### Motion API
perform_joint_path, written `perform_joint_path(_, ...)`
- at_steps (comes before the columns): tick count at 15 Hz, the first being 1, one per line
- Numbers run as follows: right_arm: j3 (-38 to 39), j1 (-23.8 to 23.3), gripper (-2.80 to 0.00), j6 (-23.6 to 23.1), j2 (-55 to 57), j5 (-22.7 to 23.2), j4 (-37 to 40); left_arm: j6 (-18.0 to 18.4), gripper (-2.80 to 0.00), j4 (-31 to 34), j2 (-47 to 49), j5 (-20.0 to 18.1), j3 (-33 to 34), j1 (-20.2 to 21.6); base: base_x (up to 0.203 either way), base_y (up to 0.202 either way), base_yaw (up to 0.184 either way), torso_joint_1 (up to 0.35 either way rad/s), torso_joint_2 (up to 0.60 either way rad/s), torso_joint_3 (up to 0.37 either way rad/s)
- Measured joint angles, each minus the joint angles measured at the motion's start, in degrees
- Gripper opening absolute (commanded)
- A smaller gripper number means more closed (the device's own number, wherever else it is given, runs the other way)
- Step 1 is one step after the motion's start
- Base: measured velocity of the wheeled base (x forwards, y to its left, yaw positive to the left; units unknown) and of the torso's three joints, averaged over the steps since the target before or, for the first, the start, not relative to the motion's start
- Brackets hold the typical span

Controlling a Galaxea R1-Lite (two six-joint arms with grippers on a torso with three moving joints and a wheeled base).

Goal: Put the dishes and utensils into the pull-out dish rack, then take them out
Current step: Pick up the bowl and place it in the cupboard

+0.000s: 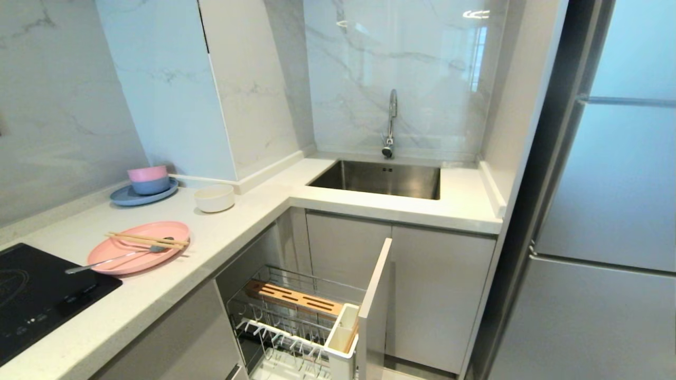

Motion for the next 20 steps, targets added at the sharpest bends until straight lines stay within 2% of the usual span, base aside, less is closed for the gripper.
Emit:
perform_joint_path(6,0.0,0.02,-2.8,-0.02,0.0,0.0,0.0,0.5,-2.8,-0.04,-0.02,-0.04,0.0,-0.04,0.0,0.0,0.0,0.002,0.0,-0.169)
perform_joint_path(11,0.0,0.02,-2.8,-0.02,0.0,0.0,0.0,6.43,-2.8,0.33,-0.02,-0.98,0.0,-0.01,0.0,0.0,0.0,0.002,0.0,-0.198)
perform_joint_path(20,0.0,0.02,-2.8,0.0,0.0,0.0,0.0,5.96,-2.8,0.35,0.0,-1.05,0.0,-0.04,0.0,0.0,0.0,0.004,0.0,-0.197)
